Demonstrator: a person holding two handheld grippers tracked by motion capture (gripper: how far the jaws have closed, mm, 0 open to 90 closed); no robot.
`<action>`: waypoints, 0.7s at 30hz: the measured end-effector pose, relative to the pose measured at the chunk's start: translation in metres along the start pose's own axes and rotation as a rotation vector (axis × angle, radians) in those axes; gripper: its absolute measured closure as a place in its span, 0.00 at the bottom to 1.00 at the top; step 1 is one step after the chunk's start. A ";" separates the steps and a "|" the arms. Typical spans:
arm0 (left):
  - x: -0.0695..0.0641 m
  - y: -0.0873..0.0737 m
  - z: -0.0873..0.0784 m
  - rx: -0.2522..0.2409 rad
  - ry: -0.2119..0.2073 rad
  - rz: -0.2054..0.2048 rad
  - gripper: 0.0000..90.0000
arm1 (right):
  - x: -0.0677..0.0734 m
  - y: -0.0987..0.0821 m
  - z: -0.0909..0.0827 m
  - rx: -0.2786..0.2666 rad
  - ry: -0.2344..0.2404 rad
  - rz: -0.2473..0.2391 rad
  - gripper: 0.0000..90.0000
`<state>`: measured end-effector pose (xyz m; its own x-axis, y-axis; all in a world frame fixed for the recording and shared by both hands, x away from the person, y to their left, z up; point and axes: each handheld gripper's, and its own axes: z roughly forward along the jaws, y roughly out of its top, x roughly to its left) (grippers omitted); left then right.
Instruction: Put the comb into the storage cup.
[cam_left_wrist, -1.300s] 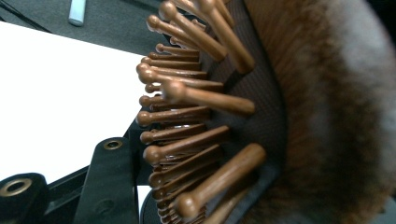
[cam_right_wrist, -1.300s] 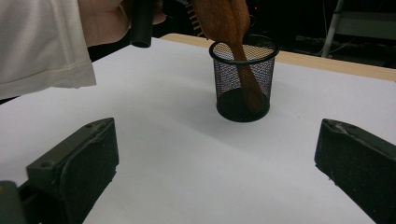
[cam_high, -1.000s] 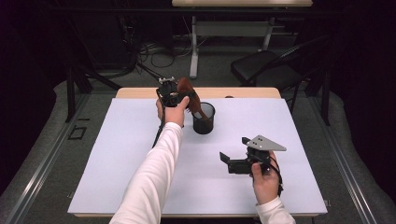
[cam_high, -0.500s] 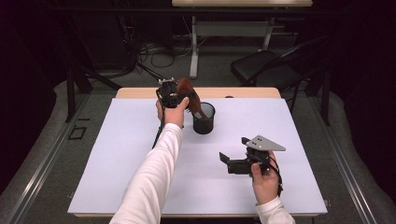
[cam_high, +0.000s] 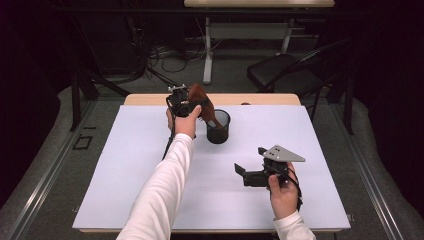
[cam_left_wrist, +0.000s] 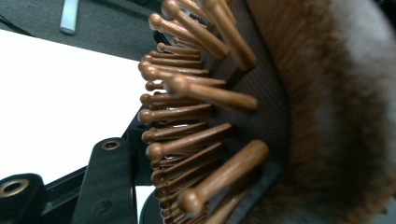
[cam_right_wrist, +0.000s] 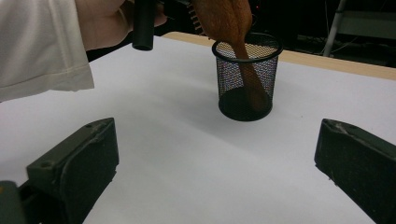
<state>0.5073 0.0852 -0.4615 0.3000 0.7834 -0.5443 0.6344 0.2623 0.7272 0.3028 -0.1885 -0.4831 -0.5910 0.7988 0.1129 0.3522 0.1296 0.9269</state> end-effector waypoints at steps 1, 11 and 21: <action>0.000 0.000 0.000 0.001 -0.002 0.001 0.52 | 0.000 0.000 0.000 -0.003 0.000 0.001 0.00; 0.002 -0.001 -0.003 0.004 -0.004 0.010 0.51 | 0.001 0.000 0.000 0.003 0.002 0.001 0.00; 0.008 -0.005 -0.005 -0.010 -0.011 -0.009 0.51 | 0.002 -0.001 0.001 0.004 0.004 -0.003 0.00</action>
<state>0.5031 0.0933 -0.4673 0.3020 0.7746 -0.5557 0.6302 0.2752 0.7261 0.3024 -0.1866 -0.4841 -0.5949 0.7960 0.1117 0.3535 0.1343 0.9257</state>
